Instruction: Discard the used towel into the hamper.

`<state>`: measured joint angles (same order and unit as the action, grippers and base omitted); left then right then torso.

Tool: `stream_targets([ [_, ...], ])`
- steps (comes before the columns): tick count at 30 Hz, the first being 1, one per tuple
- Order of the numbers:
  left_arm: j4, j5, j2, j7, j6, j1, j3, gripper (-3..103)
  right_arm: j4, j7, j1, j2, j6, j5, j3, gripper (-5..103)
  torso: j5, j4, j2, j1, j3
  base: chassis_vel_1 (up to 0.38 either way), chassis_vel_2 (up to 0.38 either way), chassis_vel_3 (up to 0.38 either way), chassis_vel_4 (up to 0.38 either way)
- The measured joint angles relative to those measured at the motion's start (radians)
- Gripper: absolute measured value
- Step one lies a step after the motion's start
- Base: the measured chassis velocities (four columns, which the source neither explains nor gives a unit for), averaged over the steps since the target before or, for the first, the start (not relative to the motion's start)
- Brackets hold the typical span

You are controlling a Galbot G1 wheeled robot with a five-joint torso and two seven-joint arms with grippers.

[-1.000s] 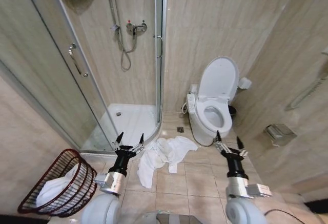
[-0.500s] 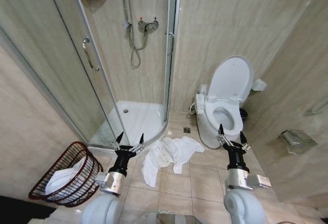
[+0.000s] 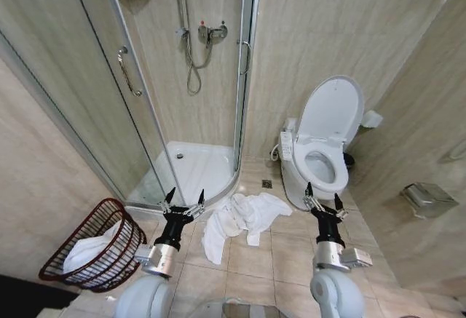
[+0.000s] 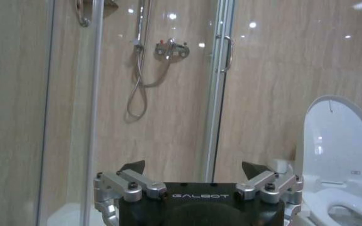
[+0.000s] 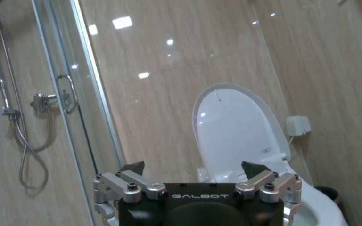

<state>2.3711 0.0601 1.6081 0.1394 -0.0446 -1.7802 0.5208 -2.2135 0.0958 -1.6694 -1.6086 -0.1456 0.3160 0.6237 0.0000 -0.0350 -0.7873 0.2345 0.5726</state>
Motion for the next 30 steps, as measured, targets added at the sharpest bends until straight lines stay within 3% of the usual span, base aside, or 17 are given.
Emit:
stream_targets([
  [12,0.000,0.000,0.000,0.000,0.000,0.000,0.000,100,0.023,-0.012,-0.039,0.004,-0.038,0.014,0.019,100,0.0001,0.0000,0.056,-0.024,-0.032,0.000,0.000,0.000,0.000],
  [20,0.000,0.000,0.000,0.000,0.000,0.000,0.000,100,0.021,-0.025,-0.056,0.035,-0.039,0.097,0.086,100,0.0000,0.0000,0.089,-0.038,-0.051,0.000,0.000,0.000,0.000],
  [30,0.000,0.000,0.000,0.000,0.000,0.000,0.000,100,0.026,-0.041,-0.073,0.012,-0.065,0.037,0.051,100,-0.0001,0.0000,0.128,-0.055,-0.073,0.000,0.000,0.000,0.000],
])
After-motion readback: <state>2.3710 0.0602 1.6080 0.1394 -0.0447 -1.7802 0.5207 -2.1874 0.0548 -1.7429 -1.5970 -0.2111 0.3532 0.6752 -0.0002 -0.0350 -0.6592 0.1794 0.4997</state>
